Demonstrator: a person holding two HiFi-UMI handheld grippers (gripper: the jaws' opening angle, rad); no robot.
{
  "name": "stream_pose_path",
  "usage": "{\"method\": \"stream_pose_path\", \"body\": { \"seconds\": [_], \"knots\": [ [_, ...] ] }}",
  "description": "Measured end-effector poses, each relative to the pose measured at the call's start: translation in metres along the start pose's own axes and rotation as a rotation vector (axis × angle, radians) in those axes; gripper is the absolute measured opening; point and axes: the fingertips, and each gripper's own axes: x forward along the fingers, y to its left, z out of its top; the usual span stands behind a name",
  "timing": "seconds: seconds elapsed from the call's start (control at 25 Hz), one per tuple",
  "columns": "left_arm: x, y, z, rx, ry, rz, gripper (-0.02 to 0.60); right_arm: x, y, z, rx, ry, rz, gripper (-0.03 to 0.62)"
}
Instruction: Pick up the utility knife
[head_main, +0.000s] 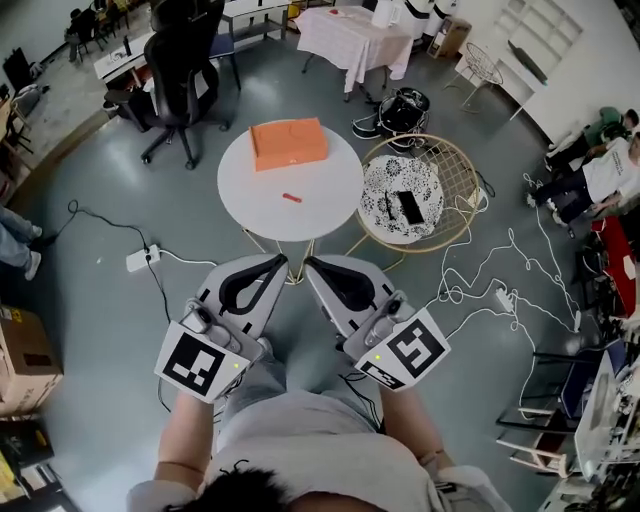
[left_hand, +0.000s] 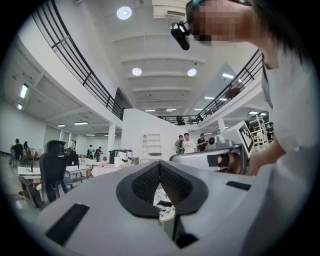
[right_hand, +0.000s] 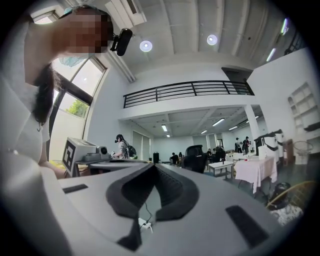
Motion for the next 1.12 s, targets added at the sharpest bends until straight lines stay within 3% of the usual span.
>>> {"method": "stream_pose_path", "body": {
  "seconds": [0.32,0.64,0.88,1.12],
  "knots": [
    [0.008,0.078,-0.005,0.001,-0.007,-0.071,0.011,0.073,-0.026,-0.006,0.003,0.012,-0.09,0.006],
    [0.024,0.104,-0.014,-0.007,-0.013,-0.131,0.011,0.089,-0.048,-0.013,-0.015,0.062,-0.158,0.006],
    [0.043,0.117,-0.023,-0.005,0.001,-0.119,0.011,0.092,-0.078,-0.026,-0.006,0.084,-0.175,0.006],
    [0.072,0.142,-0.025,-0.002,-0.003,-0.079,0.011,0.118,-0.118,-0.028,-0.013,0.086,-0.126,0.006]
  ]
}}
